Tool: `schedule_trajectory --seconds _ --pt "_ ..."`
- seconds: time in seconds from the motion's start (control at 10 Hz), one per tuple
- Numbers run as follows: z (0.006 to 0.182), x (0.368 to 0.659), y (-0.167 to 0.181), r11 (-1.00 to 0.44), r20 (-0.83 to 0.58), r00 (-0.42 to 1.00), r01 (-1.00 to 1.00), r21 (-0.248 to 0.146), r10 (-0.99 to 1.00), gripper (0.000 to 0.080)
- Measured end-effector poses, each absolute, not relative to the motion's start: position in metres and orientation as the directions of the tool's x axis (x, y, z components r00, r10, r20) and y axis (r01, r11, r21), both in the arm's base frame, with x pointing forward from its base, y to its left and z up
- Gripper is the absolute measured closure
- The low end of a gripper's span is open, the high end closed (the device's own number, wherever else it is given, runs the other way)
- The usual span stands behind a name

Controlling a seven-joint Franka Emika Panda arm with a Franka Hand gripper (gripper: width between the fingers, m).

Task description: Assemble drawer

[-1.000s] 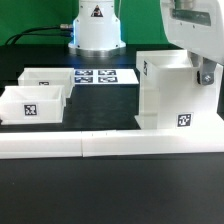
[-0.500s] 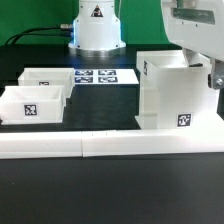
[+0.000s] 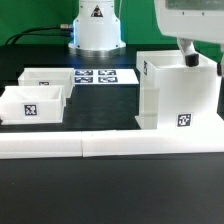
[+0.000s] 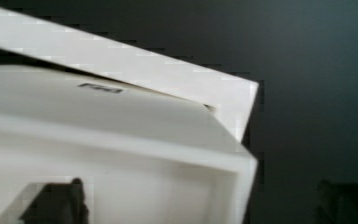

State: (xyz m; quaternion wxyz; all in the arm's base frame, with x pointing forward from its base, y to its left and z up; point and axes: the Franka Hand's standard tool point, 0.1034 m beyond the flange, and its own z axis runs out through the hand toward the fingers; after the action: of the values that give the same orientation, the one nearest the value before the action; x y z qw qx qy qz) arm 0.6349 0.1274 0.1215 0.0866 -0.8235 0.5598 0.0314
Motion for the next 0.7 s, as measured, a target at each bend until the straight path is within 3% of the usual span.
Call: schedule_trajectory --seconds 0.1,0.2,0.5,0.7 --pt "0.129 0.632 0.127 -0.397 -0.149 0.410 -0.911 -0.113 -0.900 0.0150" --pt "0.135 0.631 0.130 -0.327 -0.152 0.345 -0.936 -0.132 -0.926 0.0150" --pt "0.133 0.629 0.131 -0.431 -0.137 0.449 -0.891 -0.144 -0.883 0.0150" --pt "0.140 0.614 0.122 -0.736 -0.117 0.744 -0.668 -0.113 -0.657 0.0150"
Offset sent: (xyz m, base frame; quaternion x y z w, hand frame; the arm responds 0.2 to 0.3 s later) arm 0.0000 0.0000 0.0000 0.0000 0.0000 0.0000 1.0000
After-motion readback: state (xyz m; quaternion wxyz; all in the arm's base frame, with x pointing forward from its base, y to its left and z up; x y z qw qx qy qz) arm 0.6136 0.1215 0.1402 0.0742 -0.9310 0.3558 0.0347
